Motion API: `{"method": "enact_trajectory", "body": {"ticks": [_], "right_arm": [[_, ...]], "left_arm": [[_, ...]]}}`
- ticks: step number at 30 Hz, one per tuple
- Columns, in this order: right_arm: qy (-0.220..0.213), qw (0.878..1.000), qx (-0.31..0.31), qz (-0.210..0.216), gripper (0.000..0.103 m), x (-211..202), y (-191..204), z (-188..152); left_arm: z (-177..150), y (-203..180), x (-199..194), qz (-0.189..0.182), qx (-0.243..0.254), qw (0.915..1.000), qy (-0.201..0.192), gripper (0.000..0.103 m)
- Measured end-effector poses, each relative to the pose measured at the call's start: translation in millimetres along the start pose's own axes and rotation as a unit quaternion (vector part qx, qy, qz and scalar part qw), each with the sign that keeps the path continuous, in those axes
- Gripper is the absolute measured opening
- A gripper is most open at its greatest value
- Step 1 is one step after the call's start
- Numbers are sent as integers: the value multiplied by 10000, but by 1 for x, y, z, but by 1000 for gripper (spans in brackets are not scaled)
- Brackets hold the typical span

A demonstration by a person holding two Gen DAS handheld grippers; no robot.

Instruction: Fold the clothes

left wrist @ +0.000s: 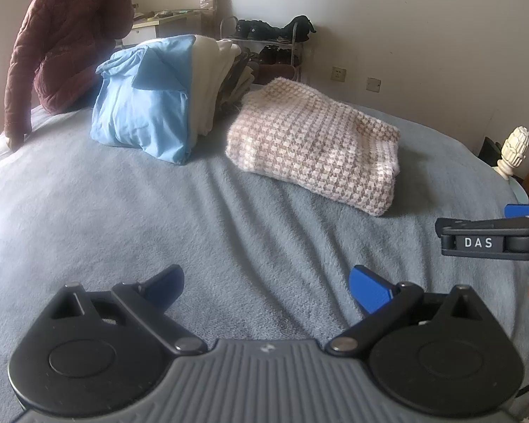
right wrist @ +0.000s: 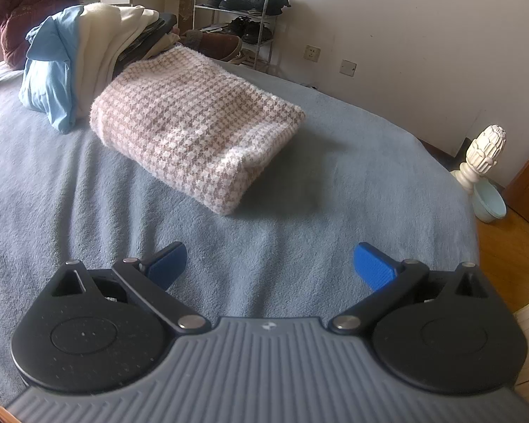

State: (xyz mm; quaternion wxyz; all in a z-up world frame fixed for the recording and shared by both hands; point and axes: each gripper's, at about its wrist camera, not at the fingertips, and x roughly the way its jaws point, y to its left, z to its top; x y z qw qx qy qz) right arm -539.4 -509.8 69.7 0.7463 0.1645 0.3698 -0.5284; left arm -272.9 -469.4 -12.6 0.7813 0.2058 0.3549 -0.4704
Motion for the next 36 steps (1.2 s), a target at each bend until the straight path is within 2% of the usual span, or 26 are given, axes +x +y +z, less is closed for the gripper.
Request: {"method": "enact_trajectory", "body": {"ticks": [36], "right_arm": [[-1,10000,-65,29,102,0,0,0]], "left_arm": [[-2,-1,-1,51,-11,10000,34,101]]}}
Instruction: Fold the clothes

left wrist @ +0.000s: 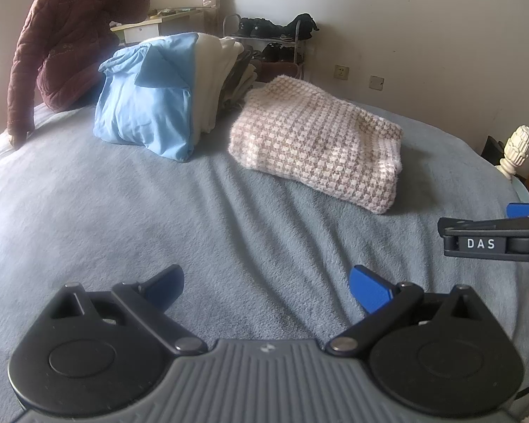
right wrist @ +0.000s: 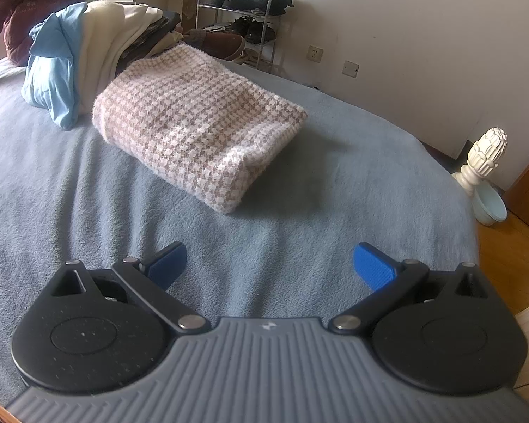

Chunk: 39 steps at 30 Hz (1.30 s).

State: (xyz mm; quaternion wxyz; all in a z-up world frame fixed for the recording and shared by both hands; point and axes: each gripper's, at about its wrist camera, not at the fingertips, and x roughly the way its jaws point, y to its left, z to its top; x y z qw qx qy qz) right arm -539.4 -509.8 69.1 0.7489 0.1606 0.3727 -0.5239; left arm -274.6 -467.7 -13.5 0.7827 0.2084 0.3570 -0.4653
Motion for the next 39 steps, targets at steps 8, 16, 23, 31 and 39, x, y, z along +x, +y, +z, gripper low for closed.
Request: {"method": "enact_trajectory", "body": {"ticks": [8,16,23,31,39], "right_arm": [[-9,10000,3,5,102,-1,0,0],[-17,10000,8,6,102,-2,0,-1],[-22,10000,13,1,102,-3,0,-2],[-47,10000,-3,-12,102,-2,0,-1],[-74,10000,-29,-36,102,-4,1,-2]], "left_arm": [[0,-1,-2,22,-5,10000,-16,101],[0,-1,-2,38,-10,10000,-25,101],[1,-1,-2,63,-31,10000,-31,101],[1,-1,-3,74,-22,10000,-39,101],[2,-1,-2,84,-15,10000,-45,101]]}}
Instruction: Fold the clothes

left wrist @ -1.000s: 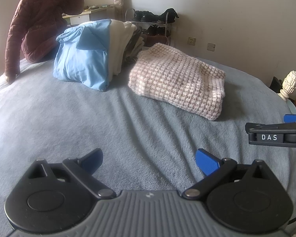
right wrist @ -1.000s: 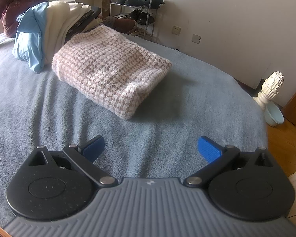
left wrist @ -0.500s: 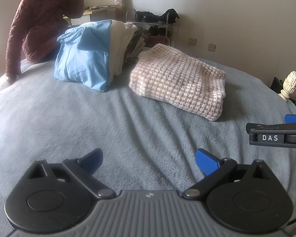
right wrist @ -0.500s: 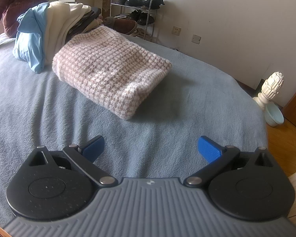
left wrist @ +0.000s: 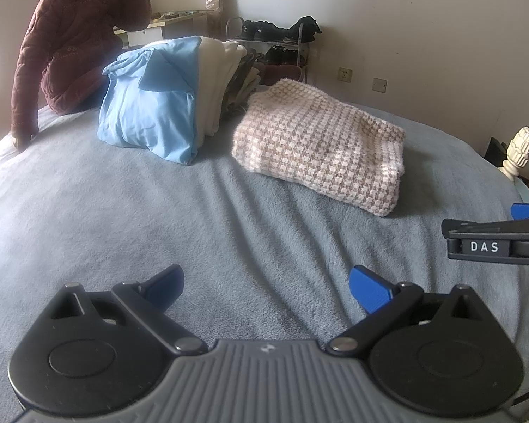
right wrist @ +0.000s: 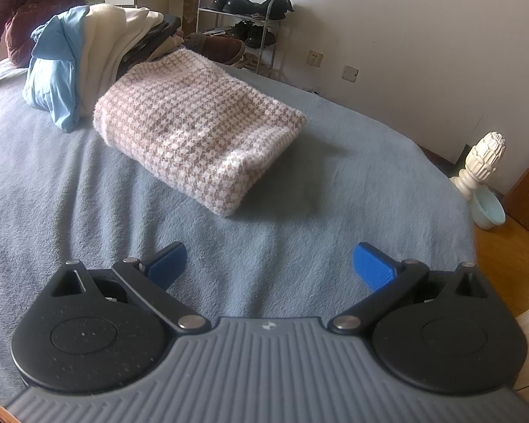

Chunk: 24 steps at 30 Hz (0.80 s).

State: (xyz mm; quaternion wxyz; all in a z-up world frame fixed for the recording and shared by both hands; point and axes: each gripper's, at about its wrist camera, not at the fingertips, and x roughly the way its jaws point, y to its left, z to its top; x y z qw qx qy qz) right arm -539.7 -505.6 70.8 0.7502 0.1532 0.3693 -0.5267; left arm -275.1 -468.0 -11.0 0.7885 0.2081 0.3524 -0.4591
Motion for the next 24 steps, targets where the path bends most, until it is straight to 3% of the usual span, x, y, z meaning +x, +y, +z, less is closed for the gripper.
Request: {"method": "enact_trajectory", "body": {"ticks": [24], "right_arm": [[-43,10000,-56,34,102,0,0,-1]], "left_arm": [[-1,0,0,96,-26,9999,49,101]]}}
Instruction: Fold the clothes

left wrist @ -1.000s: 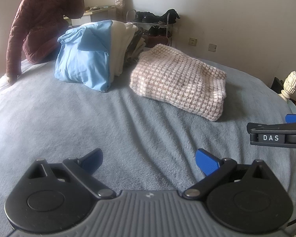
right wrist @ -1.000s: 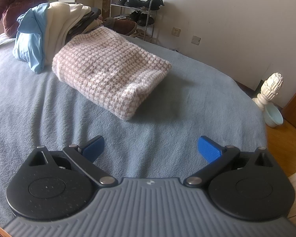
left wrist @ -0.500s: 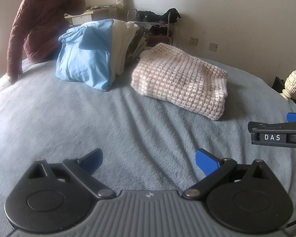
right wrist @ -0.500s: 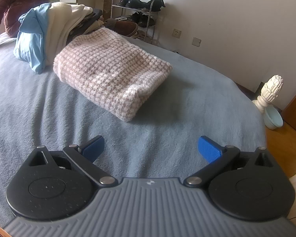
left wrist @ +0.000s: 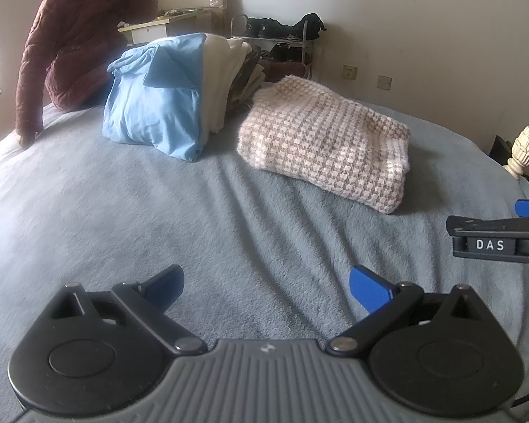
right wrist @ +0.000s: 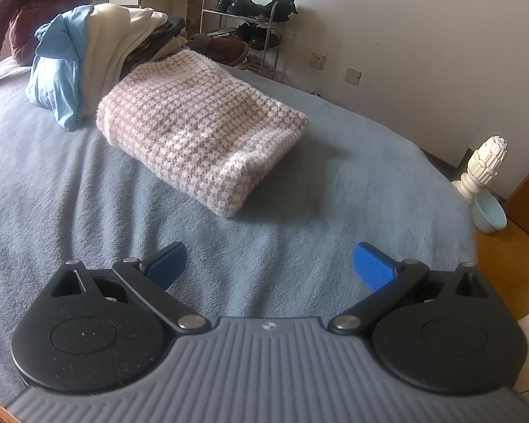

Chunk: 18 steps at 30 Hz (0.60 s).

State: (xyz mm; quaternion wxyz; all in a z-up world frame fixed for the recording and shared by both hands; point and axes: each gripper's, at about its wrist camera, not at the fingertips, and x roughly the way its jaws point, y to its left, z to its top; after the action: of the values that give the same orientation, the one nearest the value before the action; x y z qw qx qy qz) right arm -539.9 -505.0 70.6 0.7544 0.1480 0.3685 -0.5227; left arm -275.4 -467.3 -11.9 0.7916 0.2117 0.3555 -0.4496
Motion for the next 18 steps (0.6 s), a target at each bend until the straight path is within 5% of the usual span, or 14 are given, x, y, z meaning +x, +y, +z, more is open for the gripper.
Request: {"method": "enact_trajectory", "body": {"ticks": [18], "right_arm": [[-28,10000,33,6,102,-2,-2,-1]], "left_arm": [[1,-3,-3,32,31,10000,-28,101]]}}
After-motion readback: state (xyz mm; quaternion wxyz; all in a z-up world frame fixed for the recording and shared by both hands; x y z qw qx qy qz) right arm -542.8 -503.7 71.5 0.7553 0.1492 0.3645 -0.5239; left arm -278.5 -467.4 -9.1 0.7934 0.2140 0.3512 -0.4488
